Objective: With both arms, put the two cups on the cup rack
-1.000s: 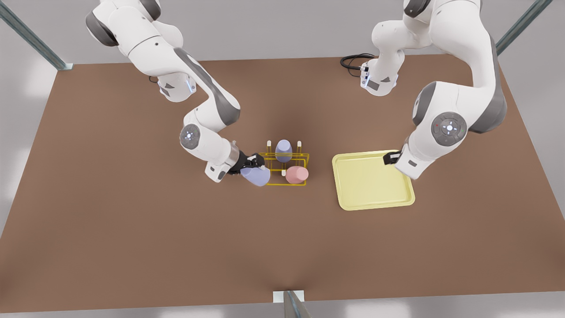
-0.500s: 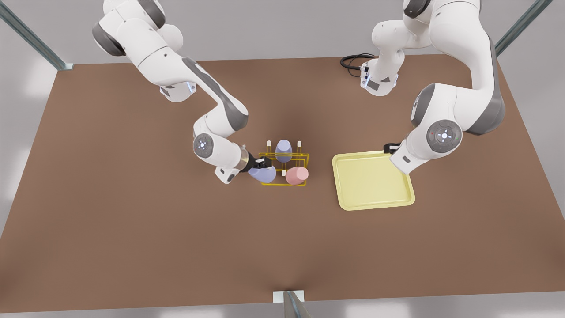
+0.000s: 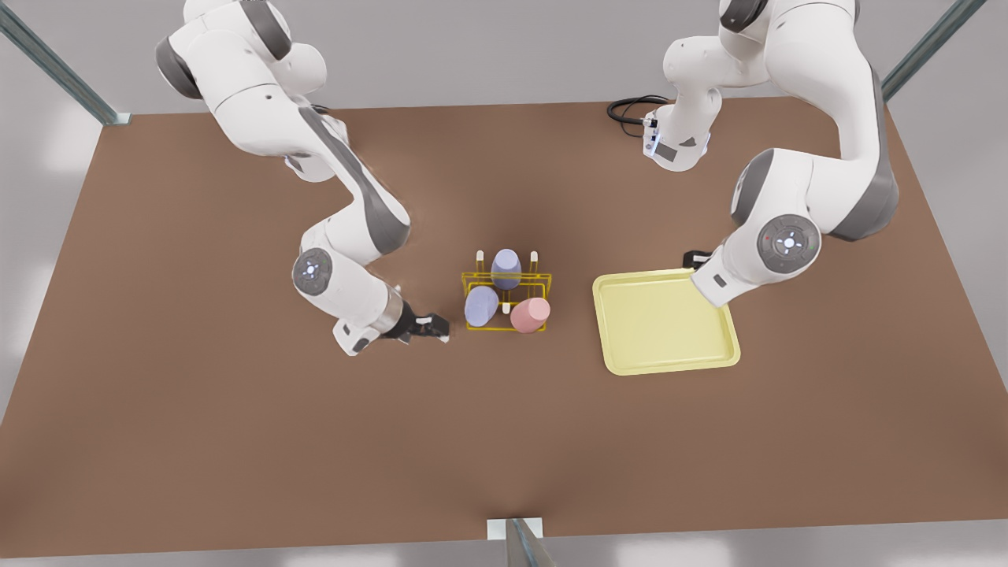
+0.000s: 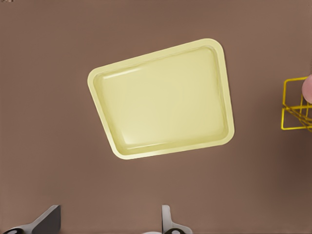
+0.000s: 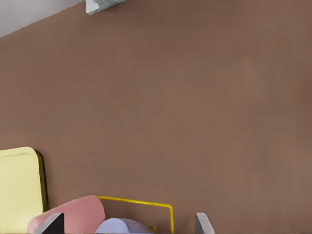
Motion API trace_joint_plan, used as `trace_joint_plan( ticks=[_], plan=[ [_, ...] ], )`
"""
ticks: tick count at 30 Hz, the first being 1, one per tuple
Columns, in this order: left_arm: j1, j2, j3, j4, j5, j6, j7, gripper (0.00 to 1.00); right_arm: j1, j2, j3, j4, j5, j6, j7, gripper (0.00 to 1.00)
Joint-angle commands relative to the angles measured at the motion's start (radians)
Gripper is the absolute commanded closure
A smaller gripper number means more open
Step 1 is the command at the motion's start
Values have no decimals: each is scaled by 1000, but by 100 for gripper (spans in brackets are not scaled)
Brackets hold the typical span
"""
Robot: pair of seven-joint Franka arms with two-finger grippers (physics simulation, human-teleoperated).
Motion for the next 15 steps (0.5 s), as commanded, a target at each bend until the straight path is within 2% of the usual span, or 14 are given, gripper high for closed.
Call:
trace_joint_plan(
  ticks=[1, 2, 4, 5, 7, 10, 15],
  plan=[
    [0, -1, -1, 0, 1, -1, 64, 0, -67, -7, -62, 106, -328, -370, -73, 0],
    [2, -1, -1, 0, 1, -1, 64, 0, -182, 3, -70, 131, -338, -401, -335, 0],
    [5, -1, -1, 3, 2, -1, 64, 0, -375, 9, -110, 171, -302, -456, -566, 0],
    [6, -3, -1, 3, 2, -1, 64, 0, -437, -14, -110, 235, -241, -571, -630, 0],
    [5, -3, -1, 3, 1, -3, 64, 0, -452, -162, -116, 203, -233, -670, -705, 0],
    [3, -4, -1, 2, 1, -3, 63, 0, -451, -281, -116, 146, -212, -717, -716, 0],
    [3, -4, -1, 2, 2, -4, 63, 0, -443, -326, -108, 131, -210, -725, -702, 0]
  ],
)
